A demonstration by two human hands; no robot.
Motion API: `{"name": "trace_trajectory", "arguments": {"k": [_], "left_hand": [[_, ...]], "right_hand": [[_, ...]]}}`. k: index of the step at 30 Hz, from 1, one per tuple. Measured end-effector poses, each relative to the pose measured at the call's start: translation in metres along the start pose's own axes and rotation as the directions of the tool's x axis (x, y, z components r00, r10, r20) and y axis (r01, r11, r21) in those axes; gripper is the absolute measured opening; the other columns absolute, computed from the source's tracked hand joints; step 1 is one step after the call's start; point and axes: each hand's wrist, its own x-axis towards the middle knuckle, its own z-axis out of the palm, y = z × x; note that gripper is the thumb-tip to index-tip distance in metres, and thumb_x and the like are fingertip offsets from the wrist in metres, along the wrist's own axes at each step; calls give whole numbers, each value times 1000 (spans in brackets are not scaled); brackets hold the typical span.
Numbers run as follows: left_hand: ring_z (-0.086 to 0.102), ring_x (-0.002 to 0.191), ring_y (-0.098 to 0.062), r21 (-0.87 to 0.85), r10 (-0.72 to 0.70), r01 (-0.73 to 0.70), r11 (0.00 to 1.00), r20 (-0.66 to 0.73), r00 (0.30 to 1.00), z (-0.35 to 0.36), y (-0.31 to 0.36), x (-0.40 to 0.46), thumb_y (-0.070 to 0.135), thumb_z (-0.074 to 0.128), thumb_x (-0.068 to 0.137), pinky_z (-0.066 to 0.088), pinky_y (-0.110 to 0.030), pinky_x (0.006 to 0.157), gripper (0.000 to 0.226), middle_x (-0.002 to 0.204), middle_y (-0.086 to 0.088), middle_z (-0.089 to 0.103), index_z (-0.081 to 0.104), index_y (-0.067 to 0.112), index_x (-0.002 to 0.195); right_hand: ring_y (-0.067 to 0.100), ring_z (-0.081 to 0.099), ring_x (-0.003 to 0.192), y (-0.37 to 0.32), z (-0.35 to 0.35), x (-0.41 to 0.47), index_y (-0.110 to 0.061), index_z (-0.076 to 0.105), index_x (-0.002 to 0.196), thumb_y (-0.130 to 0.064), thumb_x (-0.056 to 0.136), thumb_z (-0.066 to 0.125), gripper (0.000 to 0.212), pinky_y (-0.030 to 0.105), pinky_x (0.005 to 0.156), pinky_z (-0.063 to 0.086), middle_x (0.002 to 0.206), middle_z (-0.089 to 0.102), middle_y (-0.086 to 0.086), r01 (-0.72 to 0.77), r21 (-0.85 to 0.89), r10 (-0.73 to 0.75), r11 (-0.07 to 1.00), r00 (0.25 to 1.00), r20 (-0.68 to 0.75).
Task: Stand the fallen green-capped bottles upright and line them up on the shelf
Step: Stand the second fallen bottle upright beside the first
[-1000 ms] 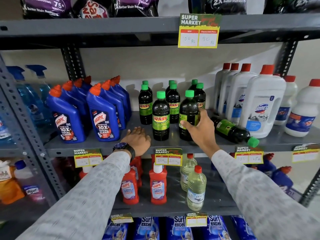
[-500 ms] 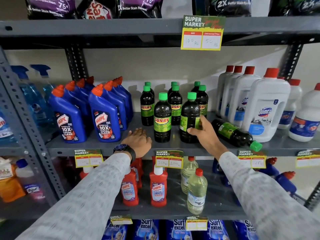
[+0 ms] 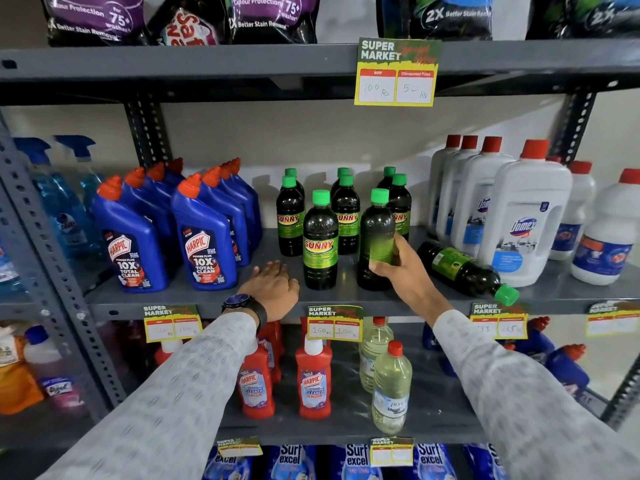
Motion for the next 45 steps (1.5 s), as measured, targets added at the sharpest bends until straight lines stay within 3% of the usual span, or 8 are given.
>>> {"name": "trace_trajectory", "arguments": {"k": [4,9,13,18,25,37,40,45], "left_hand": [[10,155,-24,0,2,-2,1000,-2,1000,1,-1,1,41,18,101,4,-44,124,65,167,-13,14,20,6,157],[10,155,-24,-6,11,-11,1000,-3,1000,5,-4,5,42,17,100,4,-44,124,67,167,-14,14,19,6,157],[11,155,-24,-5,8,-8,1000,-8,1000,7,-7,8,43,15,98,5,-44,124,69,167,-13,15,19,7,157],[11,154,-24,-7,7,-7,1000,-13,1000,8,-7,8,44,16,99,4,-44,124,69,167,-13,15,20,7,157],[11,154,-25,10,6,-6,1000,-7,1000,8,-7,8,44,16,100,5,-44,124,68,167,-13,15,19,7,157],[10,154,-28,81,22,-23,996,14,1000,2,-1,2,32,19,102,8,-48,124,62,167,-17,12,17,3,156],[11,154,-33,96,32,-35,995,29,999,3,-1,2,19,28,100,9,-52,123,57,166,-20,12,23,1,154],[15,153,-28,17,4,-4,1000,9,1000,3,-1,5,39,18,101,9,-48,123,64,166,-17,18,23,3,154]], "right_hand": [[-12,62,100,-6,7,-1,-30,47,131,-30,70,96,78,5,79,47,116,64,-19,5,-55,-11,998,995,-98],[-20,59,100,-3,7,0,-33,44,132,-31,75,93,75,-1,76,42,117,62,-22,16,-58,-22,998,995,-96],[-18,60,101,4,4,2,-26,46,141,-20,82,87,73,11,88,47,118,64,-22,-20,-49,16,999,997,-69],[-9,61,101,-2,9,0,-23,44,134,-28,67,98,86,1,75,44,113,64,-17,-1,-62,-8,998,989,-148],[-16,59,104,1,5,0,-23,47,143,-17,82,87,73,9,88,43,117,65,-21,4,-77,-11,997,996,-94],[-18,59,98,-12,7,-16,-33,43,129,-41,73,92,76,3,77,44,110,61,-24,40,-159,-67,986,983,-172],[-1,60,105,-16,-10,-28,-23,50,142,-37,84,84,69,12,82,47,114,61,-13,68,-256,-132,964,961,-243],[28,61,105,-20,-65,-59,-12,63,126,-15,90,72,37,40,90,50,117,61,7,105,-657,-414,747,847,-335]]}}
